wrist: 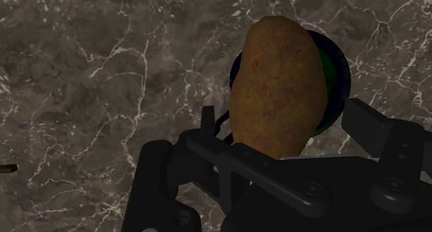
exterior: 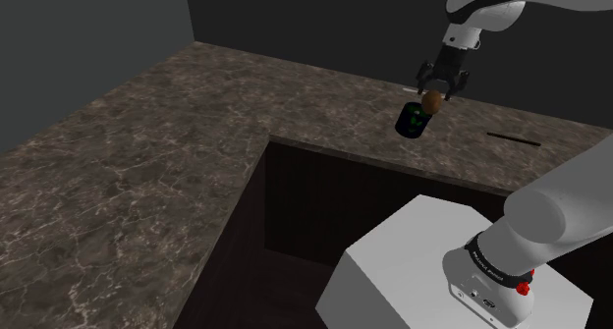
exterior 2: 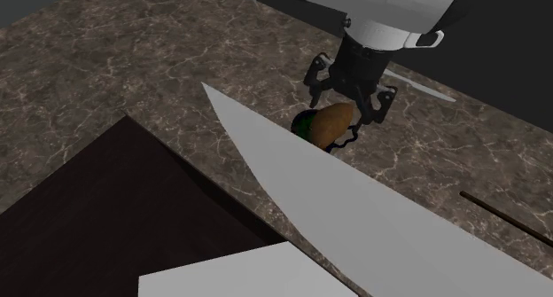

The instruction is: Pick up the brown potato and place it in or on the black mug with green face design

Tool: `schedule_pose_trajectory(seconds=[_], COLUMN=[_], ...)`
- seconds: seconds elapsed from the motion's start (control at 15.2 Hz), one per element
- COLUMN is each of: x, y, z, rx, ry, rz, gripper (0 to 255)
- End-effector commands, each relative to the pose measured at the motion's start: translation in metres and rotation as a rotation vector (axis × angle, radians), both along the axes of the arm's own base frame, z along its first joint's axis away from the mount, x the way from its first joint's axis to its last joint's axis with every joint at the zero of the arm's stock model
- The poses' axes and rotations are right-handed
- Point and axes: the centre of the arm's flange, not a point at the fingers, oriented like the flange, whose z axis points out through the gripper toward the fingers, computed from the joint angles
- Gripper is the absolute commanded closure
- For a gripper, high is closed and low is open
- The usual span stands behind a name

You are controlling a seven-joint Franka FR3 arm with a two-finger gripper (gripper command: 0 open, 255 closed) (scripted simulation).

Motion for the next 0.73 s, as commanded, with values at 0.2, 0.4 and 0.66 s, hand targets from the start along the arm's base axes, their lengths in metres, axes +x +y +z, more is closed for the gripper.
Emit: schedule_pose_trajectory(seconds=[0.2,0.4,0.66], x=[0.006,0.006,0.006], y=[-0.008,-0.008,-0.008], z=[0.041,0.041,0.041], rx=[0.000,0.000,0.000], ry=[0.000,0.000,0.000], rz=[0.000,0.000,0.000], gripper=[0,0,0])
